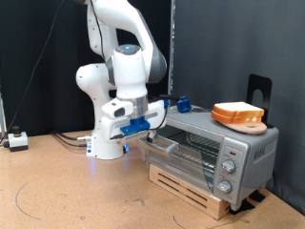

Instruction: Make a piece of toast with the oven

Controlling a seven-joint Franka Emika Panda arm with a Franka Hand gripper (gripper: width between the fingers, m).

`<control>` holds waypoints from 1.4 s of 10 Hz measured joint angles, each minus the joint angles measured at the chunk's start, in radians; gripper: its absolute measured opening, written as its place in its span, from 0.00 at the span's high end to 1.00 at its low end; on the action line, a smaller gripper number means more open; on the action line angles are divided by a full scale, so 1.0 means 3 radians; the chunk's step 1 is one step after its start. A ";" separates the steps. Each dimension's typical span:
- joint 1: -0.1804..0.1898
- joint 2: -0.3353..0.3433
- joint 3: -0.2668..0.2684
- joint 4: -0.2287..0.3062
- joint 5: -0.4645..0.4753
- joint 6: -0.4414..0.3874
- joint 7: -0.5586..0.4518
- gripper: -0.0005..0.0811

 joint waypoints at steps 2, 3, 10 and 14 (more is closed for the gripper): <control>-0.0004 0.0239 -0.0037 0.0056 0.0076 0.0203 -0.0116 0.00; -0.0004 0.0299 -0.0058 0.0088 0.0179 0.0209 -0.0257 0.00; -0.0003 0.0414 -0.0072 0.0227 0.0735 0.0220 -0.0657 0.00; -0.0006 0.0413 -0.0072 0.0286 0.0738 0.0174 -0.0675 0.00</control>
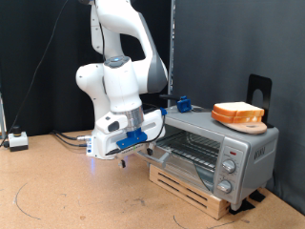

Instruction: Make a piece of toast with the oven

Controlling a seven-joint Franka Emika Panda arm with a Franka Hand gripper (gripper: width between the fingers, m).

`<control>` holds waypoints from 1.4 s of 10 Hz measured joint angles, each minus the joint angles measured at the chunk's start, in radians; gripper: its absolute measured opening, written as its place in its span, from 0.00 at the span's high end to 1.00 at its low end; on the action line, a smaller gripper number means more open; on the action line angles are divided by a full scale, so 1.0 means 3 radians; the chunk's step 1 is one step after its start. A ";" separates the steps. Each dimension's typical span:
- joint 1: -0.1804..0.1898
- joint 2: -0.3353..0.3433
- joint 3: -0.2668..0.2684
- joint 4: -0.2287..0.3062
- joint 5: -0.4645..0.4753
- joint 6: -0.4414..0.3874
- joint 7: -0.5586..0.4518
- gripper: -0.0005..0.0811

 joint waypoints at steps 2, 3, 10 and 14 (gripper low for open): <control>-0.0021 0.0011 0.0000 0.0001 -0.0053 0.0007 0.0034 0.00; -0.0030 0.0024 0.0000 0.0003 -0.0063 0.0017 0.0051 0.00; -0.0040 0.0329 0.0008 0.0161 -0.0036 0.0178 0.0118 0.00; -0.0035 0.0345 0.0035 0.0219 0.0246 0.0077 -0.0065 0.00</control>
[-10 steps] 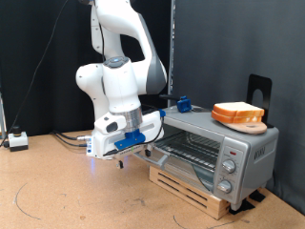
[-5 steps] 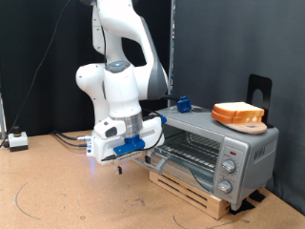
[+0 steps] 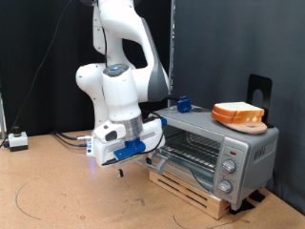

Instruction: Make a piece of toast with the oven

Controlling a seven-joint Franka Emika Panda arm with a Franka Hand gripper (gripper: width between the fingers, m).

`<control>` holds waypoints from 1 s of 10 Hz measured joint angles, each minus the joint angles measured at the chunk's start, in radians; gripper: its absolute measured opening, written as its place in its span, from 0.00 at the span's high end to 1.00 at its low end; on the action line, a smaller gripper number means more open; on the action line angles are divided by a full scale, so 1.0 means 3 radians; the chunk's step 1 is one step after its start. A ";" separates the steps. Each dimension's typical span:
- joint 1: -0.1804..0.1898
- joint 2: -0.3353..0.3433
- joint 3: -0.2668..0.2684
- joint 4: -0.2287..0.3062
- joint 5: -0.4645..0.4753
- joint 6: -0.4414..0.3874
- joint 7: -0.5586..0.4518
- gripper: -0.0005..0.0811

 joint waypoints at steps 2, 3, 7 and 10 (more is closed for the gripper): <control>0.0000 0.0000 0.0016 0.0022 0.0025 -0.0045 -0.0001 0.00; 0.0000 0.0000 0.0016 0.0027 0.0025 -0.0059 0.0001 0.00; 0.0000 0.0000 0.0020 0.0036 0.0025 -0.0086 0.0001 0.00; -0.0002 0.0000 0.0018 0.0039 0.0024 -0.0084 0.0003 0.00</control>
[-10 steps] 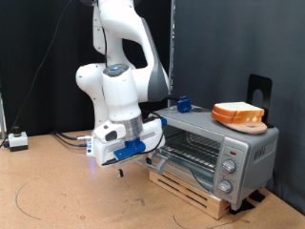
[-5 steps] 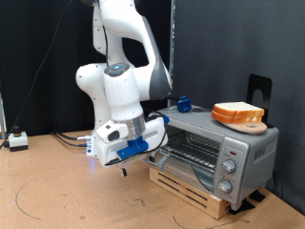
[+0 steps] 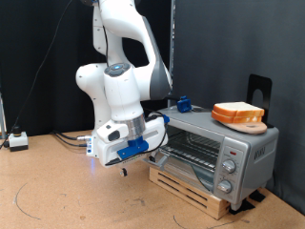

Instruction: Make a piece of toast with the oven

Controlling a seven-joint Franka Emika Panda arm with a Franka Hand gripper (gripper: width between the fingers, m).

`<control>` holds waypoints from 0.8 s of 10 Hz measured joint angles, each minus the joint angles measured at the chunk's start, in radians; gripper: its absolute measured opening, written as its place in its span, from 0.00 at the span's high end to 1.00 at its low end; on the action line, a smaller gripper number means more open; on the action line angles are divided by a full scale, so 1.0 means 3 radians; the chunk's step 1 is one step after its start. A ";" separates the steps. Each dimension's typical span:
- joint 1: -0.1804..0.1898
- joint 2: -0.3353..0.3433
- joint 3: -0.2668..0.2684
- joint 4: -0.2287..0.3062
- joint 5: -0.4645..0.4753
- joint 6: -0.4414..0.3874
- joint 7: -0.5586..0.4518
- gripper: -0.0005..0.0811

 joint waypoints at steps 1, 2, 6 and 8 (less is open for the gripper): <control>0.0000 -0.0001 0.0000 0.0008 0.0016 0.0004 -0.0004 0.00; 0.0000 -0.0003 -0.0001 0.0021 0.0036 0.0004 -0.0011 0.00; -0.0007 0.0004 -0.0011 0.0036 -0.0016 0.0007 0.0006 0.00; -0.0019 0.0025 -0.0017 0.0035 -0.0080 0.0024 0.0035 0.00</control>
